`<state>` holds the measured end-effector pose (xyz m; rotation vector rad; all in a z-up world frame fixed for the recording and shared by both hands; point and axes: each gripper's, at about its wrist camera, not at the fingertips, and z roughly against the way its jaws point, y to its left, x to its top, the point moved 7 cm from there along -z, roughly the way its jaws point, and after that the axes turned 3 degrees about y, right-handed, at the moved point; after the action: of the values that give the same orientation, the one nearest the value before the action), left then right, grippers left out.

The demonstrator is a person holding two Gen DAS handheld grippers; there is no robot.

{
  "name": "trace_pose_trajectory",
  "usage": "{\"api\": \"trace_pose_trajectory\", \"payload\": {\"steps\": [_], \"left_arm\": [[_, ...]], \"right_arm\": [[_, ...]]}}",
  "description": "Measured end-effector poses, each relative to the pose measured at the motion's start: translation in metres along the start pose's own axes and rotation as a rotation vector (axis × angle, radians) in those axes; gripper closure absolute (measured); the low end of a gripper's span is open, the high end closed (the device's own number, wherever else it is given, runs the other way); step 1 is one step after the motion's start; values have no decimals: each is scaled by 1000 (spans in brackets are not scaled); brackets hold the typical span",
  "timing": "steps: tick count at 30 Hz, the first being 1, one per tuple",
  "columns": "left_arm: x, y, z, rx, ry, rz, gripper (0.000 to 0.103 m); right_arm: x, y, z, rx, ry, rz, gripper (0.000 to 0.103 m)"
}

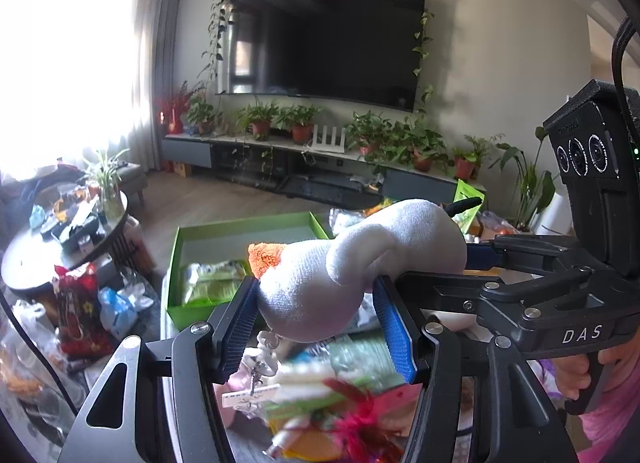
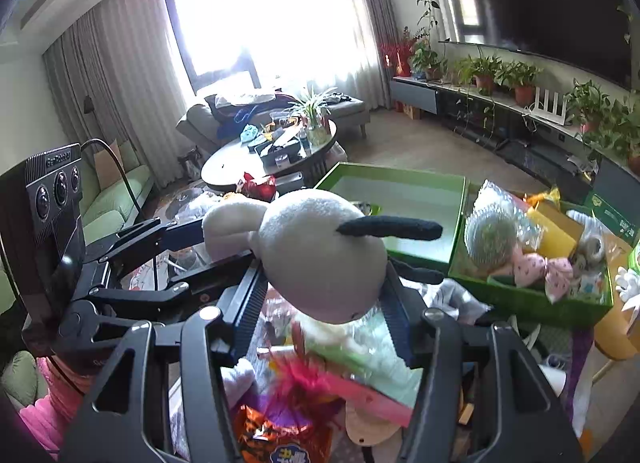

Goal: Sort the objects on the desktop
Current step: 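Lift the white plush bunny and carry it over the green box with both grippers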

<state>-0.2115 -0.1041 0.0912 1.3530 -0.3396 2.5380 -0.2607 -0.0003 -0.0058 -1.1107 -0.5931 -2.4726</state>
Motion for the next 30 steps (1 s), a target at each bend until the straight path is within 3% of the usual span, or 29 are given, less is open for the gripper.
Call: {"api": "trace_pose_trajectory", "payload": {"steps": [30], "left_arm": [[68,60,-64,20,-37,-17,44]], "right_arm": [[81,-31,-64,30,-17,-49,46]]}}
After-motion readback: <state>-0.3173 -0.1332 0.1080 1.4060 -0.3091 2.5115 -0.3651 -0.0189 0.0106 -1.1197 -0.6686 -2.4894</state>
